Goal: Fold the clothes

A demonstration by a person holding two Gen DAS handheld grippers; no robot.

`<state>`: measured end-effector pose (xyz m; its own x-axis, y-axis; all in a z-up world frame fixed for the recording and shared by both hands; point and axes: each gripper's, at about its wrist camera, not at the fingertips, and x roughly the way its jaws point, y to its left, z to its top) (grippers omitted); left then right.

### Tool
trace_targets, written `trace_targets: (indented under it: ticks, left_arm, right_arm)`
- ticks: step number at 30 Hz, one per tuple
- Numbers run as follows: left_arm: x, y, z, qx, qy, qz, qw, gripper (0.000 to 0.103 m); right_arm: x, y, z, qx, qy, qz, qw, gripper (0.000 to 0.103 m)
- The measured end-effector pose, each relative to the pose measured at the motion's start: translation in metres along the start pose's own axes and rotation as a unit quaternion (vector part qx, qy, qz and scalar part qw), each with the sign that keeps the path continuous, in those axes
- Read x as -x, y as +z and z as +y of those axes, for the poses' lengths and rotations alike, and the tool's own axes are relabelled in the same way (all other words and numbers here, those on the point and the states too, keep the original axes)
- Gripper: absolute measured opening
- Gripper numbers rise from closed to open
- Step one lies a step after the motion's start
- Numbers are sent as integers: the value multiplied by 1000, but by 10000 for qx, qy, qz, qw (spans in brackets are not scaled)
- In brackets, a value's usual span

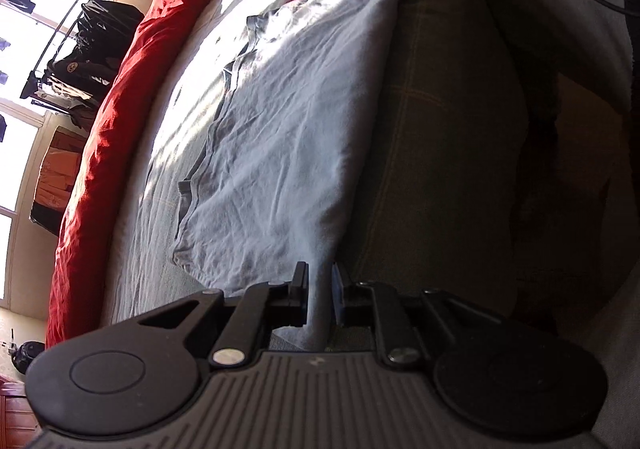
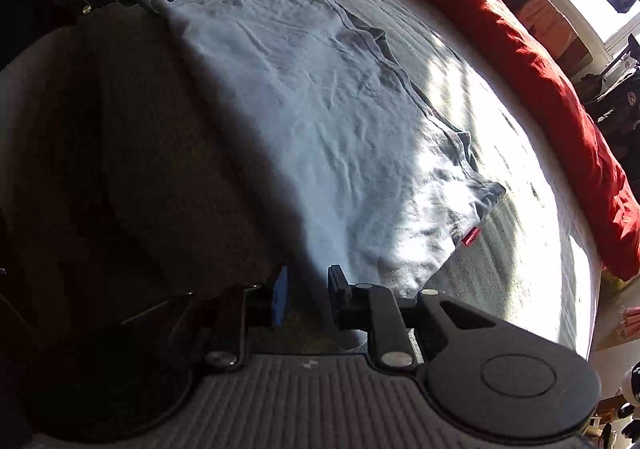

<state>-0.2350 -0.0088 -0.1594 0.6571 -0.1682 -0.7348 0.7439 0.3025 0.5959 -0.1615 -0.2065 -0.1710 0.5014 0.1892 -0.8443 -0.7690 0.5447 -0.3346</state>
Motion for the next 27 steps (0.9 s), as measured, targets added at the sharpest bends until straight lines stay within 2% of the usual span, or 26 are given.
trace_targets:
  ticks: [2, 4, 7, 11, 15, 17, 18, 19, 21, 22, 23, 24, 25, 26, 27]
  left_arm:
    - [9, 1, 16, 626, -131, -166, 9978, 16]
    - [11, 7, 30, 1293, -360, -367, 9903, 16]
    - [5, 19, 44, 2217, -837, -689, 9691, 18]
    - [-18, 37, 42, 2547, -915, -819, 9592, 19]
    - [-45, 32, 35, 2938, -1043, -742, 9473, 20]
    - [-60, 21, 27, 3039, -1025, -590, 9453, 25]
    - [-64, 16, 23, 3090, -962, -563, 9445, 31]
    - [-66, 11, 21, 3171, -920, -559, 9423, 31]
    - [-60, 6, 23, 3437, -905, -627, 9326, 33]
    - [-54, 6, 25, 3495, -815, -626, 9313, 37]
    - [-49, 8, 25, 3457, -660, -649, 9338, 41]
    - [-43, 9, 25, 3419, -505, -672, 9360, 48]
    - [-37, 11, 25, 3394, -359, -702, 9373, 58]
    - [-33, 11, 26, 3420, -265, -739, 9364, 63]
    - [-32, 11, 26, 3499, -251, -761, 9333, 69]
  right_arm:
    - [7, 0, -14, -517, 225, -256, 9981, 24]
    - [15, 1, -27, -1032, 449, -511, 9923, 24]
    - [10, 10, -39, -1646, 779, -890, 9793, 24]
    - [-11, 24, -37, -2154, 1117, -1273, 9617, 24]
    - [-32, 18, -25, -2514, 989, -1271, 9544, 24]
    - [-40, 10, -20, -2669, 887, -1223, 9518, 24]
    - [-43, 5, -17, -2753, 842, -1218, 9499, 27]
    - [-46, 1, -14, -2833, 821, -1247, 9473, 27]
    - [-45, -7, -12, -3125, 785, -1366, 9368, 29]
    - [-43, -11, -12, -3277, 765, -1432, 9307, 30]
    - [-40, -13, -13, -3401, 735, -1481, 9258, 34]
    - [-31, -15, -13, -3526, 626, -1592, 9200, 45]
    - [-24, -17, -13, -3555, 503, -1708, 9176, 51]
    - [-17, -19, -13, -3583, 380, -1821, 9149, 62]
    - [-14, -20, -15, -3579, 318, -1839, 9149, 66]
